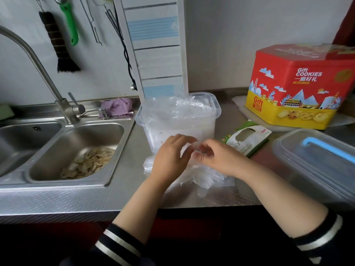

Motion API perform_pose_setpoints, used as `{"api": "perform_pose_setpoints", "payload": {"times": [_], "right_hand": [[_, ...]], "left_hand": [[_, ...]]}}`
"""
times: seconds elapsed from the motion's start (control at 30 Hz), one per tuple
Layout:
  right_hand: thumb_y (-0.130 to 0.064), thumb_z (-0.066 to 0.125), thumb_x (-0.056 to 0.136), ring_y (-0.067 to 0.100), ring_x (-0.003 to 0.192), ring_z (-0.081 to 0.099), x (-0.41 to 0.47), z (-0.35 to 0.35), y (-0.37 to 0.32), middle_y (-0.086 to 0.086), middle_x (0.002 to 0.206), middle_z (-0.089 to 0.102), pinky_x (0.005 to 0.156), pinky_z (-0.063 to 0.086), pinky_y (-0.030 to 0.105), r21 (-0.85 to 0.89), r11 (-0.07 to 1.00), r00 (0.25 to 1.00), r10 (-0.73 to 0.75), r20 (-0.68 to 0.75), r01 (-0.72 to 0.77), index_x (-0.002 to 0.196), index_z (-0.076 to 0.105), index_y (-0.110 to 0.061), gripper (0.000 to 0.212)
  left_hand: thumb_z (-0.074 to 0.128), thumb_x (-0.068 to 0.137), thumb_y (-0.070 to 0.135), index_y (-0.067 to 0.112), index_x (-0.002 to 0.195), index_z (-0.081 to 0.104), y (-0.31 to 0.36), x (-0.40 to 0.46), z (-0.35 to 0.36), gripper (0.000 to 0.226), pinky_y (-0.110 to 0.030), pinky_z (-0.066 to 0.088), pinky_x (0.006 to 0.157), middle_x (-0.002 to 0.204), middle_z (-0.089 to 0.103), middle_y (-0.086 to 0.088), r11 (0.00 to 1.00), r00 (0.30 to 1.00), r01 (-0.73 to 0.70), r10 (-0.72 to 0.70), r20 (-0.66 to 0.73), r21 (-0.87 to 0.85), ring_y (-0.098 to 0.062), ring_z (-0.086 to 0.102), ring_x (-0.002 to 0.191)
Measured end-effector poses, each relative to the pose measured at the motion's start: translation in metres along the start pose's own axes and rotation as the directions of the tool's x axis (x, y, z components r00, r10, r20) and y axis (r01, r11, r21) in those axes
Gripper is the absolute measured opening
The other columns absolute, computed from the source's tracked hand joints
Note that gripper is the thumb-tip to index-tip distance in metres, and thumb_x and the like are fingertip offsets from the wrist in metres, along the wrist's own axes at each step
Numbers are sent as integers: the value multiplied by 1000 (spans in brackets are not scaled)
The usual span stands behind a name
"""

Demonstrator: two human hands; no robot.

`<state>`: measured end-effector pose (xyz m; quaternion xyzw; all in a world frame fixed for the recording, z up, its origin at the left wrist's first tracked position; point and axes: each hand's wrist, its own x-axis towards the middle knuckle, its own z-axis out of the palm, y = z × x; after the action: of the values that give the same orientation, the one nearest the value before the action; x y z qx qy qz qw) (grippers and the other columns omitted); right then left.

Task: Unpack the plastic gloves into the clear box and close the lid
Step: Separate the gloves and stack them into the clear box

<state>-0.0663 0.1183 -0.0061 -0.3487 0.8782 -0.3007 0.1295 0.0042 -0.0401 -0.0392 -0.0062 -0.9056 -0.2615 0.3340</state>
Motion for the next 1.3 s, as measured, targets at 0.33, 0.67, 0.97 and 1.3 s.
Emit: {"api": "perform_pose_setpoints", "payload": {"times": [0.33, 0.67, 0.97, 1.3], "right_hand": [[-35, 58, 94, 15, 66, 54, 15, -2, -3, -6, 66, 56, 61, 41, 30, 94, 994, 977, -32, -213, 53, 72, 59, -21, 26], [-21, 46, 101, 15, 72, 65, 33, -57, -43, 0, 68, 68, 87, 49, 42, 235, 925, 949, -260, -181, 298, 86, 60, -20, 20], [-11, 47, 100, 9, 65, 54, 80, -97, -73, -2, 72, 62, 67, 44, 22, 251, 867, 865, -317, -388, 430, 90, 60, -18, 18], [-12, 51, 99, 10, 85, 63, 106, -90, -82, -9, 84, 69, 90, 51, 34, 550, 693, 839, -149, -523, 466, 92, 66, -23, 20]], "left_hand": [[60, 85, 33, 20, 128, 54, -14, -23, 6, 46, -30, 37, 101, 129, 54, 1, 991, 996, 10, 2, -87, 130, -22, 49, 117], [71, 84, 38, 16, 135, 46, -12, -22, -3, 61, -24, 31, 107, 135, 46, 2, 984, 940, 179, -169, -296, 6, -13, 40, 124], [62, 90, 22, 8, 133, 47, -9, -22, -9, 48, -21, 28, 109, 135, 46, -7, 989, 845, 139, -147, -514, -55, -15, 40, 128], [43, 96, 22, 15, 124, 53, -10, -21, -11, 30, -39, 43, 96, 124, 49, 13, 991, 836, 47, -108, -539, -125, -9, 45, 119]]}}
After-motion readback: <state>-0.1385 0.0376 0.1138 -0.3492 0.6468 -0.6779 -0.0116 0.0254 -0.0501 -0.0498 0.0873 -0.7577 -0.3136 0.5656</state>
